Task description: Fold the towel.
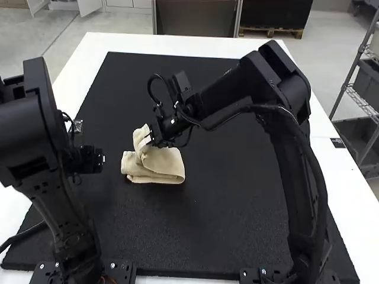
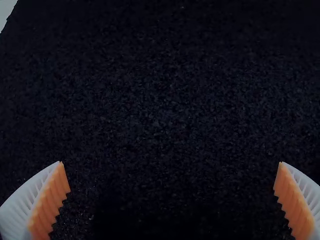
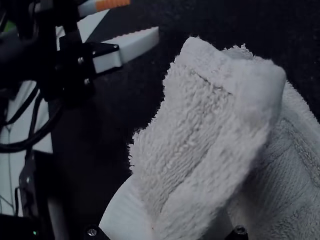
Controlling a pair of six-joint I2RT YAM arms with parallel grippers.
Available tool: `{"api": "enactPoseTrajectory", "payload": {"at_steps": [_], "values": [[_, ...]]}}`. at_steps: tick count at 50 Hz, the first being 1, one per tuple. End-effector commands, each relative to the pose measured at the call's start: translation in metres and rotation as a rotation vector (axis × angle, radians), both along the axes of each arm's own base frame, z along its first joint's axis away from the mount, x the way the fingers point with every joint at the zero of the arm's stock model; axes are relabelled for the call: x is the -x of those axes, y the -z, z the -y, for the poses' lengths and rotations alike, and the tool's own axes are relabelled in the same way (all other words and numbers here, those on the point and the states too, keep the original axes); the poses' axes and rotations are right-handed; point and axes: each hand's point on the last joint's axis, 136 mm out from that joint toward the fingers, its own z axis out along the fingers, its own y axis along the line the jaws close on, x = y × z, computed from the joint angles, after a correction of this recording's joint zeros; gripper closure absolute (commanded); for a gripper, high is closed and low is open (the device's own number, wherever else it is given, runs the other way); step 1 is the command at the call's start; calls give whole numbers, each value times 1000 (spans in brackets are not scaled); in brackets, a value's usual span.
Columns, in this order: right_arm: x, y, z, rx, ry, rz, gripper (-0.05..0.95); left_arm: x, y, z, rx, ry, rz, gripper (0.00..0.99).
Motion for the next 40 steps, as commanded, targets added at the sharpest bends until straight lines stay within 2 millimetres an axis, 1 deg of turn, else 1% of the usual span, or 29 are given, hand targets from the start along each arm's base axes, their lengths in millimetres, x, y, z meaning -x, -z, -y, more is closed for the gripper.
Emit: {"api": "enactPoseTrajectory", "payload": {"at_steps": [1,4,7,8,10,15,20,23,31,35,38,40], "values": [[4,-12,-9,-33,-27,5,669,-13,-15,-7,-21,16,43,38],[4,-12,-8,-32,-27,4,587,-13,-15,-6,-20,18,42,38],[4,-12,-8,-32,-27,4,398,-13,-15,-6,-21,18,43,38],[4,-12,-8,-32,-28,6,357,-13,-15,-7,-20,16,42,38],[4,-12,-8,-33,-30,8,311,-13,-15,-7,-20,16,42,38],[6,-12,-9,-33,-39,17,144,-13,-15,-7,-21,16,43,38],[5,-12,-7,-33,-40,13,43,-13,-15,-7,-21,16,43,38],[5,-12,-7,-35,-41,9,28,-13,-15,-7,-21,16,43,38],[7,-14,-8,-37,-45,4,43,-13,-15,-7,-22,16,44,38],[10,-12,-7,-27,-48,-8,151,-14,-16,-6,-21,20,47,38],[11,-11,-4,-25,-56,-24,284,-17,-19,-6,-23,23,58,38],[11,-11,-3,-25,-56,-29,398,-19,-21,-5,-22,30,60,38]]}}
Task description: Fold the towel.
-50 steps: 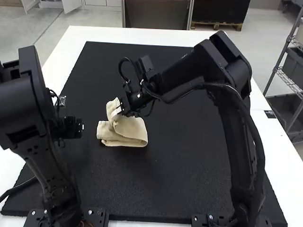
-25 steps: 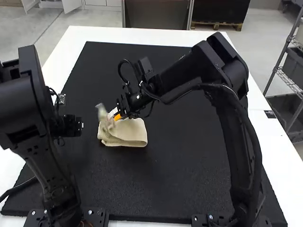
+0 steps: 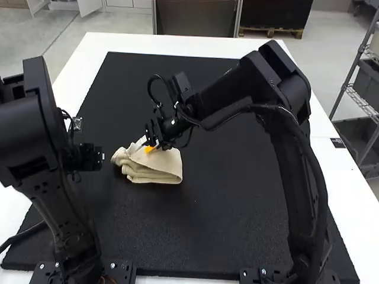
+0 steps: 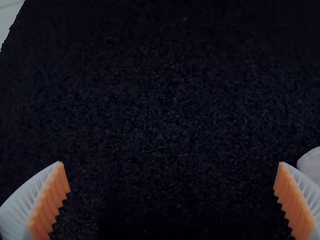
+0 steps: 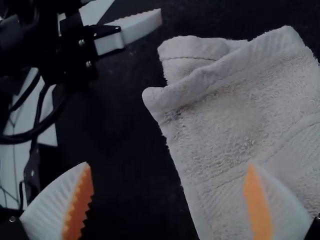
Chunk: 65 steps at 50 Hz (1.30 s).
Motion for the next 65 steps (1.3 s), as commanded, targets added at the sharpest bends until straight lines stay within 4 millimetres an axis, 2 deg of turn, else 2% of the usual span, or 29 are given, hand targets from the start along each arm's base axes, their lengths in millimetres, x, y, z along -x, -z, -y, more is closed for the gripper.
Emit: {"api": "enactPoseTrajectory", "payload": {"at_steps": [1,6,17,28,37,48,65], "values": [[4,-13,-6,-39,-37,1,459,-16,-18,-2,-15,32,48,38],[6,-13,-4,-43,-44,-17,656,-21,-21,2,-7,43,54,38],[7,-11,1,-48,-54,-34,911,-22,-20,6,8,45,53,38],[-2,5,10,-33,-34,-42,913,-20,-18,9,16,50,46,38],[-8,26,18,-8,-24,-57,915,-23,-26,8,12,49,68,38],[-6,42,21,8,-37,-56,915,-25,-35,7,2,51,93,38],[1,84,34,58,-46,-80,915,-25,-37,9,8,58,101,38]]}}
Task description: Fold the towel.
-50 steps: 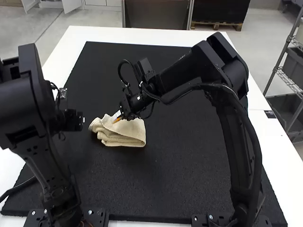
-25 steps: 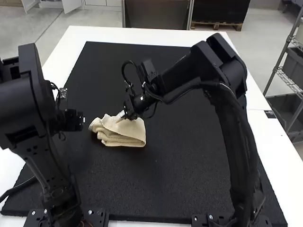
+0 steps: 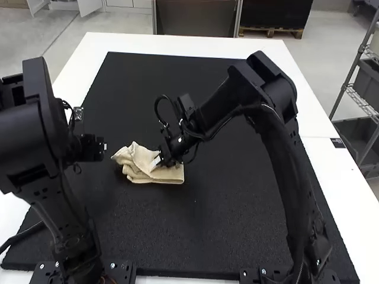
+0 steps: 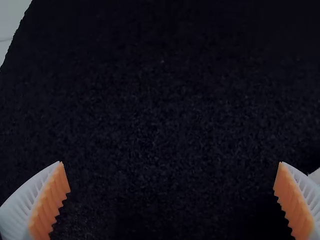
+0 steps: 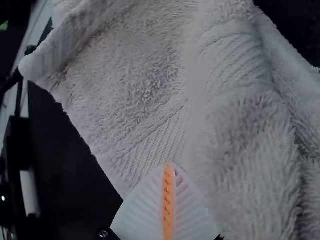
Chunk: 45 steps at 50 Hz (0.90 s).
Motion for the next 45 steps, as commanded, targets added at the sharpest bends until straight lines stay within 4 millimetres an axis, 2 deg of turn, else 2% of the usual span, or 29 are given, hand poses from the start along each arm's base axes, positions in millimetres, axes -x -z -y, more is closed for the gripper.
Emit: {"api": "enactPoseTrajectory", "payload": {"at_steps": [1,10,27,45], "values": [[1,15,9,6,-10,-6,915,-8,-15,0,-6,14,41,38],[0,18,12,14,-5,-18,915,-9,-15,1,-4,17,43,38],[-8,-24,3,-29,-9,12,915,-12,-13,15,21,41,42,38],[-11,-67,-3,-75,-10,44,915,-10,-11,18,27,44,39,38]]}}
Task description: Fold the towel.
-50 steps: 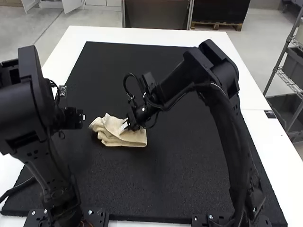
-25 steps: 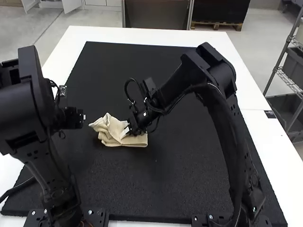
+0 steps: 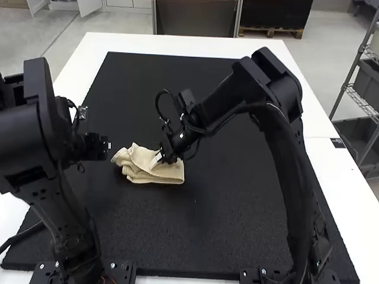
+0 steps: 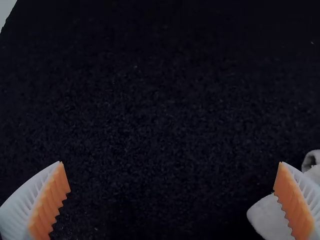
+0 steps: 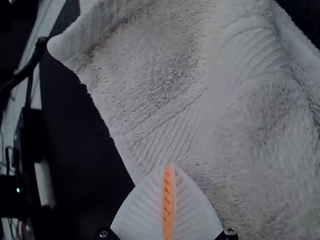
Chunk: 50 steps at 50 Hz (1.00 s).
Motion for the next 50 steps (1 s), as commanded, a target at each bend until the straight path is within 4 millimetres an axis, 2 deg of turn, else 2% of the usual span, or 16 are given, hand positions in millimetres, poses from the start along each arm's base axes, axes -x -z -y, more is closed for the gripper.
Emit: {"api": "enactPoseTrajectory", "payload": {"at_steps": [1,16,23,34,50], "values": [[-14,-43,-9,-71,6,59,915,-4,-9,4,3,15,33,38],[-5,-62,-30,-111,-34,74,915,-3,-7,4,3,14,28,38],[-1,-57,-38,-111,-48,69,915,-3,-7,4,4,12,30,38],[3,-61,-51,-129,-71,80,915,-2,-7,2,2,8,31,38],[7,-49,-61,-125,-91,64,915,-5,-11,0,0,-1,42,38]]}}
